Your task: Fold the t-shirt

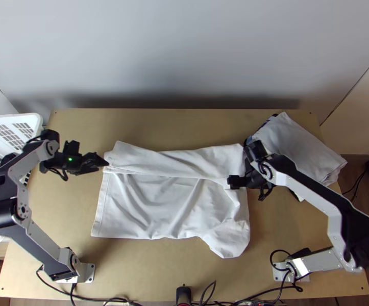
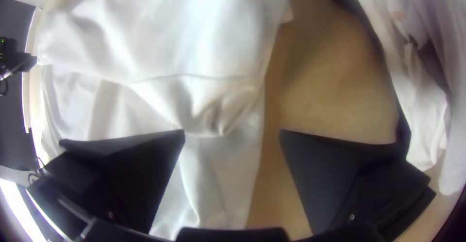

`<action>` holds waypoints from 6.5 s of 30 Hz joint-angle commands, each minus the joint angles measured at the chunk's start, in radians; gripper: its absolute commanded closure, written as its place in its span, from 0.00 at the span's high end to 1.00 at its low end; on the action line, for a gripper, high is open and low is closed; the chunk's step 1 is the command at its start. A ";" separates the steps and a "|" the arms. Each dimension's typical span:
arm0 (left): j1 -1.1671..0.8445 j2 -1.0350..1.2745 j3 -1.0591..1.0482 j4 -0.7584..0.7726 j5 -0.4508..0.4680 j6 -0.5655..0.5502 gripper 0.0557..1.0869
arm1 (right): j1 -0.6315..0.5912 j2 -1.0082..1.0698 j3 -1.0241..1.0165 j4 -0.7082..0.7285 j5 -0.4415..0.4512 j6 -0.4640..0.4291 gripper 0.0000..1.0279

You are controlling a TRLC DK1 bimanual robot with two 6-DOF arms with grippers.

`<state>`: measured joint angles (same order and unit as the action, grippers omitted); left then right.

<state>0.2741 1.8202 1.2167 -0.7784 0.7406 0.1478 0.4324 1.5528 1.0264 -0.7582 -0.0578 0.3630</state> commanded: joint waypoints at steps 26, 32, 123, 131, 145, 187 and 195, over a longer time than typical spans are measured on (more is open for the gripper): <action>-0.003 -0.515 -0.318 -0.338 -0.149 0.305 0.94 | 0.273 -0.531 -0.399 -0.139 -0.151 0.324 0.92; -0.006 -0.513 -0.309 -0.325 -0.152 0.295 0.94 | 0.275 -0.458 -0.414 -0.138 -0.228 0.278 0.92; 0.089 -0.522 -0.368 -0.266 -0.162 0.312 0.94 | 0.465 -0.280 -0.061 0.063 -0.033 0.260 0.03; 0.043 -0.507 -0.373 -0.254 -0.156 0.291 0.94 | 0.497 -0.477 0.170 -0.263 -0.425 0.275 0.03; 0.033 -0.513 -0.361 -0.256 -0.153 0.280 0.94 | 0.523 -0.453 0.084 -0.349 -0.794 0.266 0.37; -0.047 -0.389 -0.451 -0.467 -0.391 0.337 0.94 | 0.164 -0.427 -0.489 -0.112 -0.639 0.113 0.95; -0.075 -0.387 -0.479 -0.374 -0.380 0.299 0.94 | 0.241 -0.427 -0.505 -0.093 -0.645 0.122 0.94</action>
<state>0.2218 1.4258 0.7658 -1.2255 0.3542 0.4709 0.6125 1.1240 0.5426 -0.8757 -0.6994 0.4778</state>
